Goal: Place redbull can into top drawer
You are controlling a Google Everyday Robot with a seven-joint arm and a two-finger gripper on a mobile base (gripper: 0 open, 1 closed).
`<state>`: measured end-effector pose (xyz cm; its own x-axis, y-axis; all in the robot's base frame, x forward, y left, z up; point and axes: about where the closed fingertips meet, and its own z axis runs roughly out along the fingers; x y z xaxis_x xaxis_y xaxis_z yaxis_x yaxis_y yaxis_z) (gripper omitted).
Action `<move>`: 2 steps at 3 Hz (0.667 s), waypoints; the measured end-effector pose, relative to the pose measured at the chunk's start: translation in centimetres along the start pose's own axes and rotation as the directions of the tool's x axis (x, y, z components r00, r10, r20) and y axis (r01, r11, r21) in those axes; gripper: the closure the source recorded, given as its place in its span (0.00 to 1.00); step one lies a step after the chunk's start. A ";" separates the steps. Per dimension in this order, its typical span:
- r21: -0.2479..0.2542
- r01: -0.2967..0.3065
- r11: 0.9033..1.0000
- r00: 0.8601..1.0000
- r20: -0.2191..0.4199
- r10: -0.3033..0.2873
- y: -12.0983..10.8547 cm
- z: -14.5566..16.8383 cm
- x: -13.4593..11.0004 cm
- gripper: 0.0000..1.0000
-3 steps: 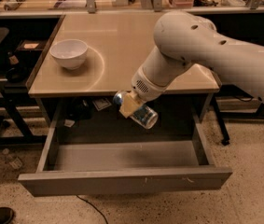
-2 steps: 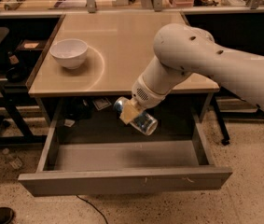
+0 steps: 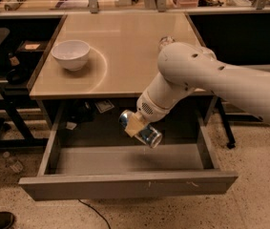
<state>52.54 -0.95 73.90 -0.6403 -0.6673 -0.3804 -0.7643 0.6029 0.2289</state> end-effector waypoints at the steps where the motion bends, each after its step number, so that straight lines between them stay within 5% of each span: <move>1: -0.005 -0.007 1.000 1.000 -0.015 0.006 -0.3 1.2 0.8 1.00; 2: -0.009 -0.016 1.000 0.999 -0.029 0.016 -0.8 2.6 1.6 1.00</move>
Offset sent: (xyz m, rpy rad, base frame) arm -0.0007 -0.0089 -0.0497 -0.0227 0.0452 -0.0141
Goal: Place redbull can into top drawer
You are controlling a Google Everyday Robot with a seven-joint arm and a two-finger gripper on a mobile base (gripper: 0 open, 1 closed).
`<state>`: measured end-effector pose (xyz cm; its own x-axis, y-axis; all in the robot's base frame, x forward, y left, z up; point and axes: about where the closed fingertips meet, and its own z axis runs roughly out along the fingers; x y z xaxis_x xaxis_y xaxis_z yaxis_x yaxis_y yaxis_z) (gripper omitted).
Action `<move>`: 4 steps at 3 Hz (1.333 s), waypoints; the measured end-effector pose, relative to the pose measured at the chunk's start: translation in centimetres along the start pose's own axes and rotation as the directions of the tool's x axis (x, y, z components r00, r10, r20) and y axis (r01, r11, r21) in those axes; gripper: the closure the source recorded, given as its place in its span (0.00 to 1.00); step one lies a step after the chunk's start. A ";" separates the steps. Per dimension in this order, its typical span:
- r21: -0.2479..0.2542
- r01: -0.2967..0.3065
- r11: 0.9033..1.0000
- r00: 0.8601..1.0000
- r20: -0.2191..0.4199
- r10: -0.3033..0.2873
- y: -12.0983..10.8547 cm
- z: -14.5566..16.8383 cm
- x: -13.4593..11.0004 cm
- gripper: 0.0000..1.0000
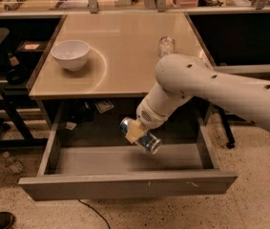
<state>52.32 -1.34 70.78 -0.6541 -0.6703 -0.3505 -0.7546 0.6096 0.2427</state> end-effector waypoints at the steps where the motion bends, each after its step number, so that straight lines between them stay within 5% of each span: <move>1: -0.002 -0.037 0.999 0.999 -0.010 0.037 -0.6 2.6 0.9 1.00; 4: 0.036 -0.109 0.993 0.994 0.025 0.109 -1.5 7.6 1.5 1.00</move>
Offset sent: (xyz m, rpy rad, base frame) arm 0.0016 0.0021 -0.0434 -0.0003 0.0337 -0.0486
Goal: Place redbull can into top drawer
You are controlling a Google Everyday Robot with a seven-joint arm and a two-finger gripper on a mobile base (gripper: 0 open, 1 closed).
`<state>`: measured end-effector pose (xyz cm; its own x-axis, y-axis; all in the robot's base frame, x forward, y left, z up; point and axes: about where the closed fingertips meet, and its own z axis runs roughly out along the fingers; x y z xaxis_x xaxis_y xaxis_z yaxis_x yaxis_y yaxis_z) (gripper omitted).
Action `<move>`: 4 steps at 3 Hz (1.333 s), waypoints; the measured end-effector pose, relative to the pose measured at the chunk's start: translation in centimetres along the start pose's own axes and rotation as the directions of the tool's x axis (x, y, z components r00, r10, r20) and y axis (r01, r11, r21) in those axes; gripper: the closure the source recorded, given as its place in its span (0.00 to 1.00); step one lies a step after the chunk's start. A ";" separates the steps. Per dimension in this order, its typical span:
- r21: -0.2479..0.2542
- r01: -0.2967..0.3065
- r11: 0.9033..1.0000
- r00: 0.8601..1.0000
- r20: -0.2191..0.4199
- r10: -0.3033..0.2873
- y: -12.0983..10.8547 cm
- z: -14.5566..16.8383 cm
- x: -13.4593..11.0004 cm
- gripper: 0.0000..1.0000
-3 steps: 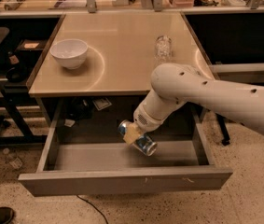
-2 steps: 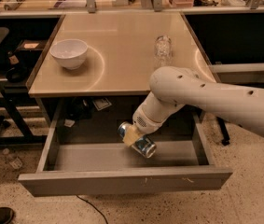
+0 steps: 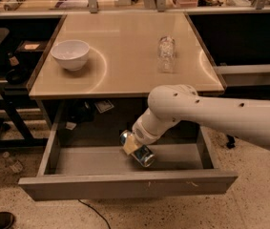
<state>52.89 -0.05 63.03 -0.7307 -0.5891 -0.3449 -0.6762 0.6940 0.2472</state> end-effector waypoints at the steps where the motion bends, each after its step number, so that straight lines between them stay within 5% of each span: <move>1: 0.011 -0.010 1.000 1.000 0.029 0.010 -0.5 1.4 -0.3 1.00; 2: 0.009 -0.028 1.000 0.999 0.041 0.028 -1.0 2.8 -0.3 1.00; 4: 0.009 -0.028 1.000 0.999 0.042 0.028 -1.0 2.9 -0.4 0.59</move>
Offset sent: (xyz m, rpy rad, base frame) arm 0.0202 0.0072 -0.0434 0.0374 -0.0245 -0.0664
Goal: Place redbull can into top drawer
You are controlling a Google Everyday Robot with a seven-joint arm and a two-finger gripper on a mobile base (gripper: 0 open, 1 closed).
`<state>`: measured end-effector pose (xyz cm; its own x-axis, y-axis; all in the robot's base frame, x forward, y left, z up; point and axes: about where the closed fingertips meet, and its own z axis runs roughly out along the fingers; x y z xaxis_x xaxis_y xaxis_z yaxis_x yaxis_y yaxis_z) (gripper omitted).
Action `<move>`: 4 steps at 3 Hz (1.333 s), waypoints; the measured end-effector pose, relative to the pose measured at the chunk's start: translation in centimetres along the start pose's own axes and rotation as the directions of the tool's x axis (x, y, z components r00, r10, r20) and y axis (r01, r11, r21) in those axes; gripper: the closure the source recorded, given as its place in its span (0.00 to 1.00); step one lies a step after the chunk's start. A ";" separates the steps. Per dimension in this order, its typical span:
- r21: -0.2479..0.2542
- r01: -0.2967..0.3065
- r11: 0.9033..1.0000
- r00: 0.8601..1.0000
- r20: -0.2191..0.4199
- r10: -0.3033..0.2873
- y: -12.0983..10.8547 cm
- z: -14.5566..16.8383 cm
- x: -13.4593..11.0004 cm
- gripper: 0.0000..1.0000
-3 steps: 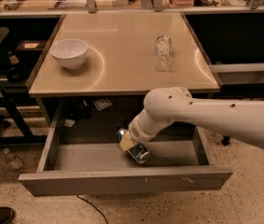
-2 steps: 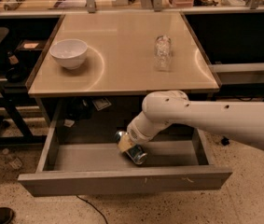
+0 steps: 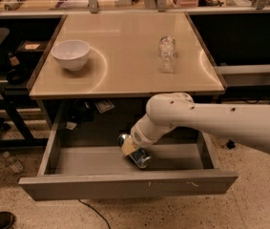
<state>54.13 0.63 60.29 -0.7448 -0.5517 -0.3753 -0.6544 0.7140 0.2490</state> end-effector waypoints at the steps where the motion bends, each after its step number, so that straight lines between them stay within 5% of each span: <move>1: 0.000 0.000 1.000 1.000 0.000 0.000 0.0 0.0 0.0 0.35; 2: 0.000 0.000 1.000 1.000 0.000 0.000 0.0 0.0 0.0 0.12; 3: 0.000 0.000 1.000 1.000 0.000 0.000 0.0 0.0 0.0 0.00; 4: 0.000 0.000 1.000 1.000 0.000 0.000 0.0 0.0 0.0 0.00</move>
Offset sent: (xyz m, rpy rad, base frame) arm 0.0000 0.0000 0.0000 0.0000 0.0000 0.0000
